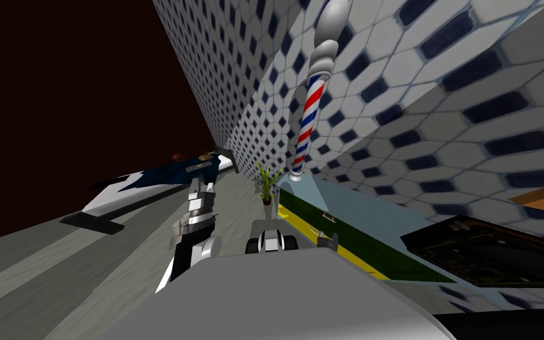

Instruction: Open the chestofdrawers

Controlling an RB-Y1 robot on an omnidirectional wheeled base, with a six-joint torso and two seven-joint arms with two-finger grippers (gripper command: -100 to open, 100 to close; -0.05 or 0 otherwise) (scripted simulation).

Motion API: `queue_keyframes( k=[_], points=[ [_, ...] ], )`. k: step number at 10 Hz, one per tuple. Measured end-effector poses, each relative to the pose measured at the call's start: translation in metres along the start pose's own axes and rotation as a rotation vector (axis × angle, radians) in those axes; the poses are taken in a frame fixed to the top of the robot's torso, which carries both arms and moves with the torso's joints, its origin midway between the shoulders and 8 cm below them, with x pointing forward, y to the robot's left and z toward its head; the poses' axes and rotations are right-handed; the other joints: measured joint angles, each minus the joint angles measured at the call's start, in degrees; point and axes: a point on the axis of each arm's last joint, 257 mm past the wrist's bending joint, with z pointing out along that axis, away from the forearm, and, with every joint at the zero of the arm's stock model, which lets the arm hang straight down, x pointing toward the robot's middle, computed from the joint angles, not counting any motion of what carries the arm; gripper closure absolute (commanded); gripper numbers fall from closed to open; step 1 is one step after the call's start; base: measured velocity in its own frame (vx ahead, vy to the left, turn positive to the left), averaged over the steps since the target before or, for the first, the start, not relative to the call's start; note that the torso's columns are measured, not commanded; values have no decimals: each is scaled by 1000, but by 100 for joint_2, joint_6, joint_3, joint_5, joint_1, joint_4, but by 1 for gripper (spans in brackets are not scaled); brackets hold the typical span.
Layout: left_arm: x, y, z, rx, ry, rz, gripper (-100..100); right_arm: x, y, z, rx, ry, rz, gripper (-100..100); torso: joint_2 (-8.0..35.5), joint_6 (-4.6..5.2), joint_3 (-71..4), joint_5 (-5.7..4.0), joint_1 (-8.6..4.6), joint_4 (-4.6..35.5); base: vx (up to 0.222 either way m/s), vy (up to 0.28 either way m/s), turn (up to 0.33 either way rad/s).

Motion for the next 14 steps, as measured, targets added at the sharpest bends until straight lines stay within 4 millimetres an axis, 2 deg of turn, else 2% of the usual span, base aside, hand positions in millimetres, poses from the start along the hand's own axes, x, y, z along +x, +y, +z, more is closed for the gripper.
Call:
queue_keyframes(
  k=[2, 5, 10, 11, 12, 14],
  points=[
    [0, 0, 0, 0, 0, 0, 0, -7, -15, 6, 55, -65, -48, -100, 4, 0, 1, 0, 2, 0, 78, -62, 57],
    [0, 0, 0, 0, 0, 0, 0, -13, -26, 11, 104, -123, -84, -100, 18, 1, 10, 3, 15, 4, 28, -18, 35],
    [0, 0, 0, 0, 0, 0, 0, -8, -37, 49, 110, -106, -83, -100, 2, 1, 1, 0, 1, 0, -15, 18, 26],
    [0, 0, 0, 0, 0, 0, 0, -9, -37, 50, 109, -106, -84, 100, 0, 1, 0, -1, 0, -1, 13, -19, -61],
    [0, 0, 0, 0, 0, 0, 0, -9, -33, 41, 105, -109, -86, 100, -2, 2, -1, -3, -5, -1, 31, -40, -95],
    [0, 0, 0, 0, 0, 0, 0, -13, -33, 26, 126, -120, -87, 100, -38, -14, -1, -71, -54, -34, 9, -15, -27]
  ],
)
